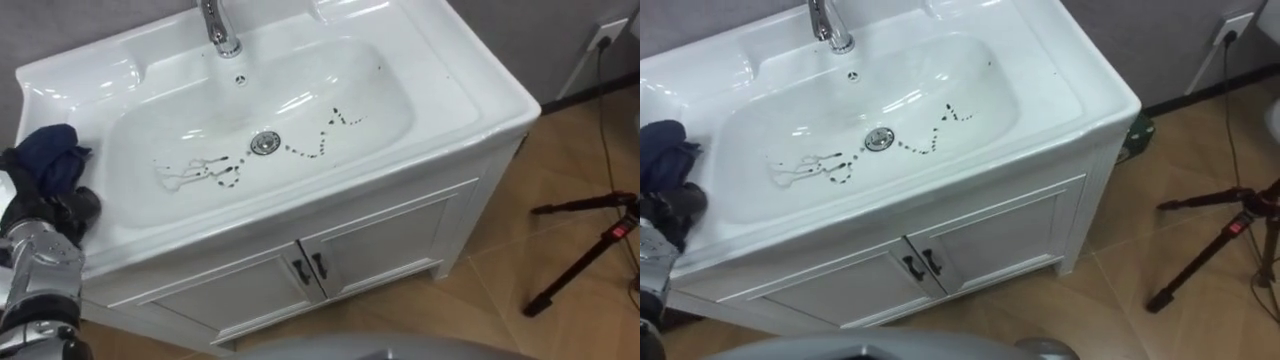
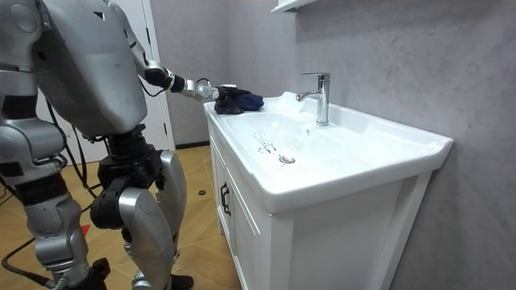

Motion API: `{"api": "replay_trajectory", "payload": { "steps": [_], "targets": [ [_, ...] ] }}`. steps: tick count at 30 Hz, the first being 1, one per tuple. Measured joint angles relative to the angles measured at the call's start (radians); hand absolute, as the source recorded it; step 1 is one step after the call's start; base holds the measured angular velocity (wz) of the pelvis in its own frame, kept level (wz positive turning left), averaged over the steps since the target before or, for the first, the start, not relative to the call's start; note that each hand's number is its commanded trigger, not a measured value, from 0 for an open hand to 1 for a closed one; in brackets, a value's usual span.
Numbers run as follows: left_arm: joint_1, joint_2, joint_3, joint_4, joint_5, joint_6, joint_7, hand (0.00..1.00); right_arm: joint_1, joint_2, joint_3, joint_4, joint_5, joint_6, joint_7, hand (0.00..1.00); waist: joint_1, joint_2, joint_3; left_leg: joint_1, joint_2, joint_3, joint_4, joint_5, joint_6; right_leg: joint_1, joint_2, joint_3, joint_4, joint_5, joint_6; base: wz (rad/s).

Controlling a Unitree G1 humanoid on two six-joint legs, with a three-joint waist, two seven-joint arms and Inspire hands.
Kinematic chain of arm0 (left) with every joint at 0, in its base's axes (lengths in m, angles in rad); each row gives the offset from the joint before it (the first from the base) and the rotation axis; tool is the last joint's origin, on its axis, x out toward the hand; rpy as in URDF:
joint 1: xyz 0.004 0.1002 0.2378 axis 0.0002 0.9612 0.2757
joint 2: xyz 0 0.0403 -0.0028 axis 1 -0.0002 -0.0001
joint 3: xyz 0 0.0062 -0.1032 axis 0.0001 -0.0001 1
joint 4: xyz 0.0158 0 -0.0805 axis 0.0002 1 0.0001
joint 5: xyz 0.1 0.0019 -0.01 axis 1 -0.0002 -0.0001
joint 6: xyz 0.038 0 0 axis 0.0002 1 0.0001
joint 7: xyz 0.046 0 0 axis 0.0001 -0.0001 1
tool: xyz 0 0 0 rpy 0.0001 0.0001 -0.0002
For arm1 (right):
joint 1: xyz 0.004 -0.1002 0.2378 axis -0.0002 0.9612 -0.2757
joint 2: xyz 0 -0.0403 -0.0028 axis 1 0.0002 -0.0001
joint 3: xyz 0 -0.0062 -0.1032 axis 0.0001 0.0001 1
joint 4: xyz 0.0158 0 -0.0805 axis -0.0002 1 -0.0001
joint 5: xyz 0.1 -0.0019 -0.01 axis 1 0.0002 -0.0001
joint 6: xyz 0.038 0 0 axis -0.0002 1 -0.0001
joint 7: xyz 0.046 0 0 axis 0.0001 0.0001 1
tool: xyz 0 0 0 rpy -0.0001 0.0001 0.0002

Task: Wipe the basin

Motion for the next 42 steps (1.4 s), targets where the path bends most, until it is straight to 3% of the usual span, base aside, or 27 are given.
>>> {"api": "replay_trajectory", "payload": {
  "steps": [3,10,22,37,42],
  "targets": [
    [-0.003,0.027,-0.012,0.01,0.01,0.001,-0.014,1.0,-0.001,-0.001,0.001,0.0,0.0,0.0,0.0,0.0,0.0,0.003,0.0012,0.006,-0.002,0.003,0.0,0.001,0.0,0.007,-0.003,0.0,-0.002,-0.001,0.002,0.0],
    [-0.002,0.054,-0.016,0.012,0.032,0.025,-0.002,1.0,-0.002,-0.002,0.0,0.0,0.0,-0.001,0.0,0.0,-0.001,0.003,0.0014,0.015,-0.008,0.026,-0.002,0.001,0.001,0.013,-0.009,0.005,0.0,-0.01,0.01,-0.01],
    [-0.003,0.069,-0.008,0.009,0.043,0.043,-0.001,1.0,-0.028,-0.006,0.0,0.0,-0.002,-0.002,0.007,0.0,0.001,0.003,0.0017,0.016,-0.014,0.024,-0.003,0.001,0.001,0.013,-0.017,0.004,-0.001,-0.015,0.015,0.0],
    [0.012,0.032,-0.01,-0.091,0.033,0.061,0.098,1.0,-0.067,-0.008,0.041,0.011,0.036,-0.034,-0.001,0.0,-0.01,-0.011,0.0112,-0.014,-0.018,0.015,-0.001,0.001,0.002,-0.011,-0.022,-0.012,-0.002,-0.017,0.02,0.05],
    [0.016,-0.018,-0.007,-0.216,0.023,0.091,0.165,1.0,-0.069,-0.007,0.06,0.02,0.047,-0.045,-0.01,0.0,-0.021,-0.026,0.0174,-0.048,-0.021,0.009,0.004,0.005,0.009,-0.027,-0.033,-0.055,-0.004,-0.017,0.021,0.25]
  ]
}}
